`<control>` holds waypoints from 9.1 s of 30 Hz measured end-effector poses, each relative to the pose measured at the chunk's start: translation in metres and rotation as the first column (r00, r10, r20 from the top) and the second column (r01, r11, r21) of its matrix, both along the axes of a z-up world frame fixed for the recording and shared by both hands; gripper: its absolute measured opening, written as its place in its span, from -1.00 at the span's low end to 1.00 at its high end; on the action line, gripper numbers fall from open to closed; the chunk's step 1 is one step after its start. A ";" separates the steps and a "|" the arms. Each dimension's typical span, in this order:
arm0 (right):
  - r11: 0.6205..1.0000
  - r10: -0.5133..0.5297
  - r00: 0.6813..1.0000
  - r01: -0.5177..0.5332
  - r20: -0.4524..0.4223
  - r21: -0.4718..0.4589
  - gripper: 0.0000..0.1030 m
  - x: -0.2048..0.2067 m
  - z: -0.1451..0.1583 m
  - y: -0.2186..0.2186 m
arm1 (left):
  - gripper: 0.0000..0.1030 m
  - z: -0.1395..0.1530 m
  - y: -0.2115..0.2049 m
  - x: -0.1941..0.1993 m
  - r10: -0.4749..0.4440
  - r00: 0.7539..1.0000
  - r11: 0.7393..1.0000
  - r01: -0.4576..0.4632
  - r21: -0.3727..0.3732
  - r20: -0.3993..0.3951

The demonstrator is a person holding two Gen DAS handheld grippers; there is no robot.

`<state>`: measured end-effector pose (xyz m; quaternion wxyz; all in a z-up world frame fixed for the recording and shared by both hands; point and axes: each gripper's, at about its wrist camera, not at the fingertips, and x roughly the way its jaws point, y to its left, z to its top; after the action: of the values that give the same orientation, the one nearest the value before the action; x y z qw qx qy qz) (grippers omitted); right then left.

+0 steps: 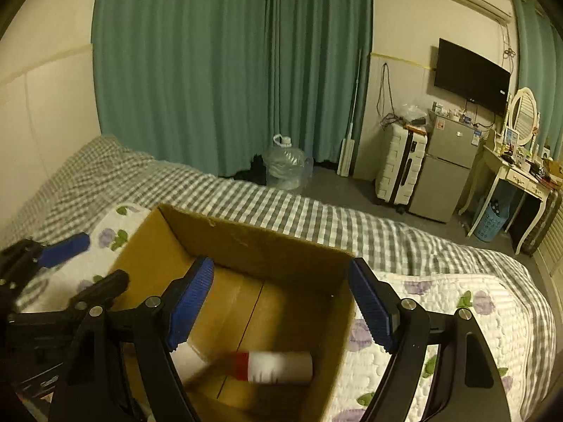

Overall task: Organize rigid objects
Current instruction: 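Carry both items over the box and open both tools to drop them, then grasp the blue earbud case with the left tool while the right grasps the black power bank, then carry both items over the box and release them inside, then grasp the black remote with the right tool while the left grasps the white hair dryer, then lower the hair dryer and remote into the box and open both tools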

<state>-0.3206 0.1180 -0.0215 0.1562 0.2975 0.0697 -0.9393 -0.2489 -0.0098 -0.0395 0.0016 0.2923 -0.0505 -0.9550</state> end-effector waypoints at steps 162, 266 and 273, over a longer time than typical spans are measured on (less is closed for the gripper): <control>0.996 0.074 0.993 -0.070 0.089 -0.048 0.70 0.117 0.021 0.009 | 0.26 0.020 -0.040 0.080 0.018 0.998 0.999 -0.015 -0.043 0.064; 0.992 0.074 0.993 -0.065 0.092 -0.104 -0.63 0.031 0.038 0.028 | -0.16 -0.016 0.023 -0.046 -0.103 0.983 0.994 0.105 -0.006 0.152; 0.993 0.077 0.987 -0.062 0.141 -0.104 -0.63 0.020 0.011 0.029 | -0.10 -0.036 0.026 -0.050 -0.129 0.975 0.992 0.129 0.009 0.181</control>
<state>-0.3003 0.1470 -0.0105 0.2082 0.3539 0.0215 -0.9116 -0.2994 0.0166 -0.0755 -0.0646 0.3740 -0.0706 -0.9225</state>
